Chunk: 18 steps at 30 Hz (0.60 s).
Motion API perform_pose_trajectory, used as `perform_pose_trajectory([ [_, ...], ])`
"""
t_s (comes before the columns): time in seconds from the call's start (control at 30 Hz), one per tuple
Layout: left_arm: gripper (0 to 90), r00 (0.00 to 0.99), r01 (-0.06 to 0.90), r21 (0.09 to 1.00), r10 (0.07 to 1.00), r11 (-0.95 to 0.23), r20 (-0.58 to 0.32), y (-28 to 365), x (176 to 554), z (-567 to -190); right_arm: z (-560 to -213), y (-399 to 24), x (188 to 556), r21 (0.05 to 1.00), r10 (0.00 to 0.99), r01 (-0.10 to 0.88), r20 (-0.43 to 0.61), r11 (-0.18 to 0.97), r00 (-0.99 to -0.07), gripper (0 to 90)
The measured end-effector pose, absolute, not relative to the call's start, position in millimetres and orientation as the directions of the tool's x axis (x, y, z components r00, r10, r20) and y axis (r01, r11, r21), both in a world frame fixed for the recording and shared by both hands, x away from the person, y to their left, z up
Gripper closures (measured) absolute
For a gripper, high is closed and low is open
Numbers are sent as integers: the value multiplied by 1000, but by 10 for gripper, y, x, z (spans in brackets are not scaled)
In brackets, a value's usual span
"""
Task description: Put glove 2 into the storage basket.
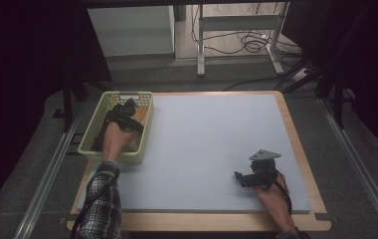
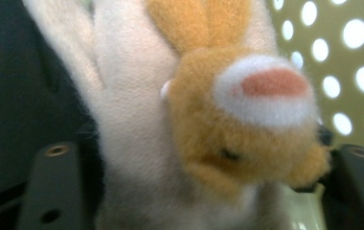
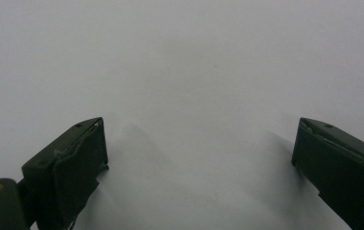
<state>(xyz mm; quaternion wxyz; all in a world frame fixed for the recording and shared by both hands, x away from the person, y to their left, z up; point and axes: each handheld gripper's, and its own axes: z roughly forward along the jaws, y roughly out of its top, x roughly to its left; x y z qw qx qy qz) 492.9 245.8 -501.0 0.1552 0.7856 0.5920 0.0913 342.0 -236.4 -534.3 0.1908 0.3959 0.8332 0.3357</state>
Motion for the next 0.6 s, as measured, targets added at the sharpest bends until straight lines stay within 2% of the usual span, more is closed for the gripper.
perform_pose_trajectory([
  [0.07, 187, 289, 893, 377, 955, -244, -66, 2467, 4901, -4967, -5343, -2364, 3420, 710, 788, 532, -52, 461, -614, 46],
  [0.13, 156, 300, 884, 391, 952, -257, -52, 2463, 4875, -4898, -5343, -2364, 3420, 710, 788, 532, -53, 461, -614, 46],
  [0.33, 141, 303, 856, 450, 952, -255, -37, 2548, 4786, -4623, -5343, -2364, 3420, 710, 788, 531, -53, 462, -614, 46],
  [0.47, 182, 300, 834, 490, 954, -252, -19, 2616, 4707, -4486, -5343, -2365, 3420, 710, 787, 531, -53, 462, -614, 46],
  [0.57, 238, 293, 825, 506, 956, -251, -3, 2663, 4668, -4433, -5343, -2364, 3420, 710, 788, 531, -53, 462, -614, 46],
  [0.6, 285, 273, 822, 513, 962, -246, 23, 2727, 4638, -4409, -5343, -2364, 3420, 710, 788, 531, -53, 462, -614, 46],
])
